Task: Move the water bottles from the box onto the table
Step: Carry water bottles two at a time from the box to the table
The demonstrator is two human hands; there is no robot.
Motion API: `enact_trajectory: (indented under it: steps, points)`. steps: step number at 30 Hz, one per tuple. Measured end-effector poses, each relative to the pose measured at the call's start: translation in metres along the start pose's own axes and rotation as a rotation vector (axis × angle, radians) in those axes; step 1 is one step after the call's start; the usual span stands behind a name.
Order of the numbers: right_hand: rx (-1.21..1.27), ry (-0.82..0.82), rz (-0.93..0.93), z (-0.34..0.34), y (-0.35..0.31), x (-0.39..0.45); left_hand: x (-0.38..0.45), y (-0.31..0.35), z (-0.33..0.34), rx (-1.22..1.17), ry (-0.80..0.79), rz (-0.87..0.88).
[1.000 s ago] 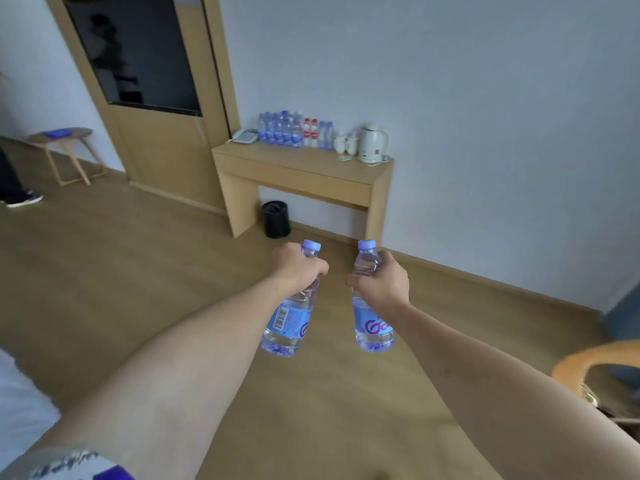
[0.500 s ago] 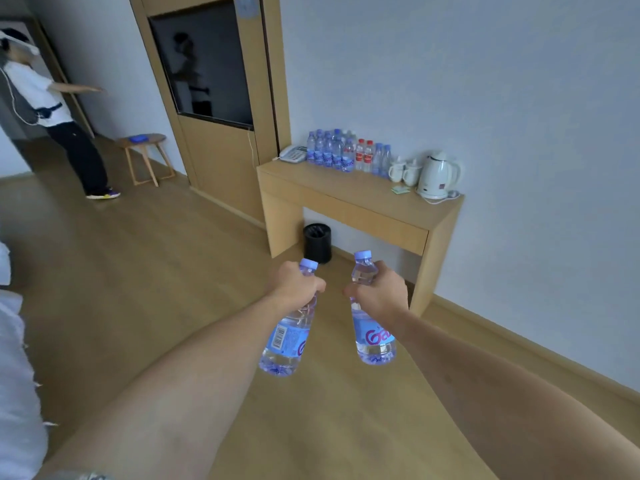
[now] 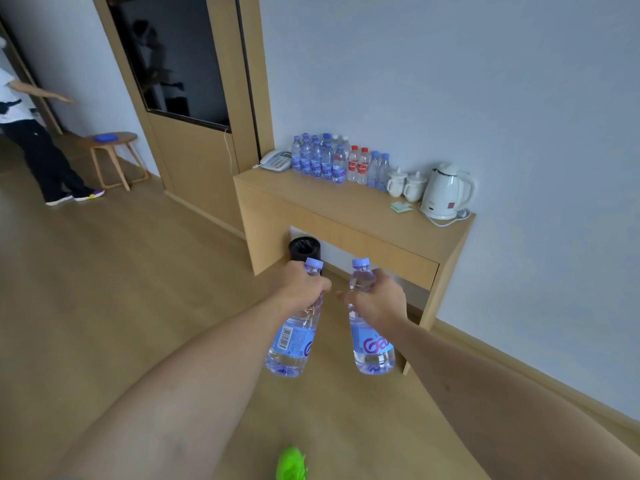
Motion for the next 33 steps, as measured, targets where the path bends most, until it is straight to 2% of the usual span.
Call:
enact_trajectory:
  steps: [8,15,26,30,33]
  points:
    - [0.04,0.079,0.036,0.056,-0.05,0.127,0.172,0.032,0.016,0.017,-0.084,0.092]
    - [0.084,0.124,0.116,0.097,-0.073,0.214,0.282,0.059,0.027,0.017,-0.107,0.125]
    - [0.069,0.122,0.138,0.167,-0.066,0.389,0.447,0.08,0.097,0.012,-0.143,0.127]
    - [0.195,0.128,0.179,0.192,-0.06,0.473,0.514,0.099,0.135,0.07,-0.152,0.141]
    - [0.241,0.118,0.197,0.204,-0.055,0.523,0.561,0.116,0.157,0.019,-0.152,0.126]
Point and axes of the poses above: each hand's wrist, its own x-axis towards the middle knuckle, its own z-axis out of the palm, y = z × x, the point moved 8 cm from there along x, towards the middle knuckle, and after that the axes turned 13 degrees about y, right-handed, at the moved point
